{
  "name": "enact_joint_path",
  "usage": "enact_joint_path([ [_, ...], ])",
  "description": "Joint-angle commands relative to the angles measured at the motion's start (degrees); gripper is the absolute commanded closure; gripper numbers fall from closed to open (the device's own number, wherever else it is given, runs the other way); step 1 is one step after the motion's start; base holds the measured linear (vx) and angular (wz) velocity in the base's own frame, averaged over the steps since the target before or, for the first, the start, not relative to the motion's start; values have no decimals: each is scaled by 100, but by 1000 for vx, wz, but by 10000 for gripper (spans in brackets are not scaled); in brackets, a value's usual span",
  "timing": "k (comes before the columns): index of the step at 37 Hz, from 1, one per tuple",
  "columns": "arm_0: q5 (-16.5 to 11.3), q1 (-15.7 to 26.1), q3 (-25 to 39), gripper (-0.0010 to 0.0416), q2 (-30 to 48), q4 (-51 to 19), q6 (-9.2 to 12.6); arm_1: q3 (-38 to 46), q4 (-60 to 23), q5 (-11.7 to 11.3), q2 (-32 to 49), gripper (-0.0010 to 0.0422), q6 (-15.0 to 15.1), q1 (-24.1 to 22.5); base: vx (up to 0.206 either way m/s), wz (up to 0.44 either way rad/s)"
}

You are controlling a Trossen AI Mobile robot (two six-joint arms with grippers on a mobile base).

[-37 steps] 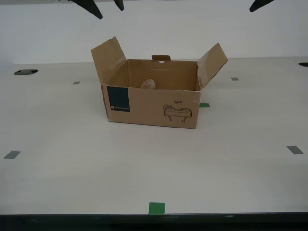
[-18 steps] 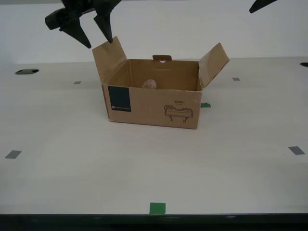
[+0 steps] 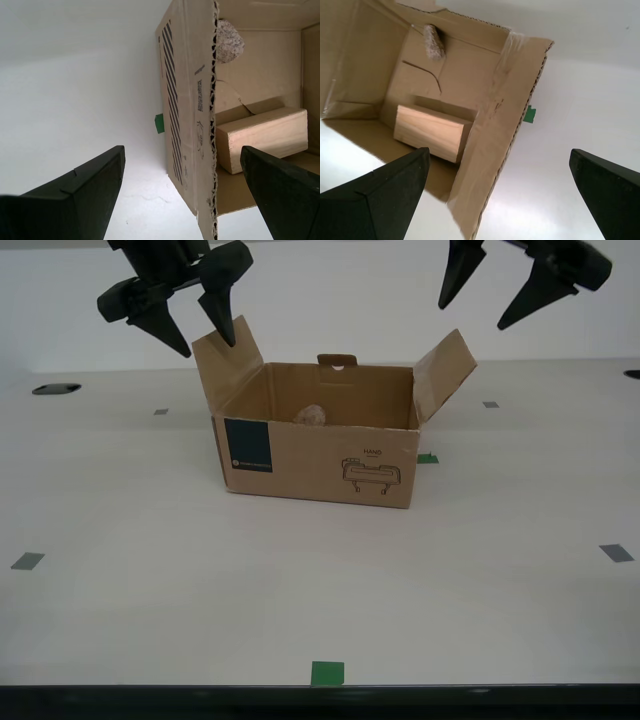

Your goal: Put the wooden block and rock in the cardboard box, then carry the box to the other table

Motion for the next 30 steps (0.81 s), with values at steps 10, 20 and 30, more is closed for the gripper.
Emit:
enact_joint_path([
  [10, -852, 0, 4, 16, 1093, 463, 28, 0, 48, 0, 4, 98, -42, -7, 0, 0],
  [20, -1292, 15, 4, 16, 1543, 844, 173, 0, 162, -2, 4, 99, -105, -48, 0, 0],
  [30, -1300, 15, 0, 16, 1604, 863, 173, 28, 337, -15, 387, 99, -133, -125, 0, 0],
])
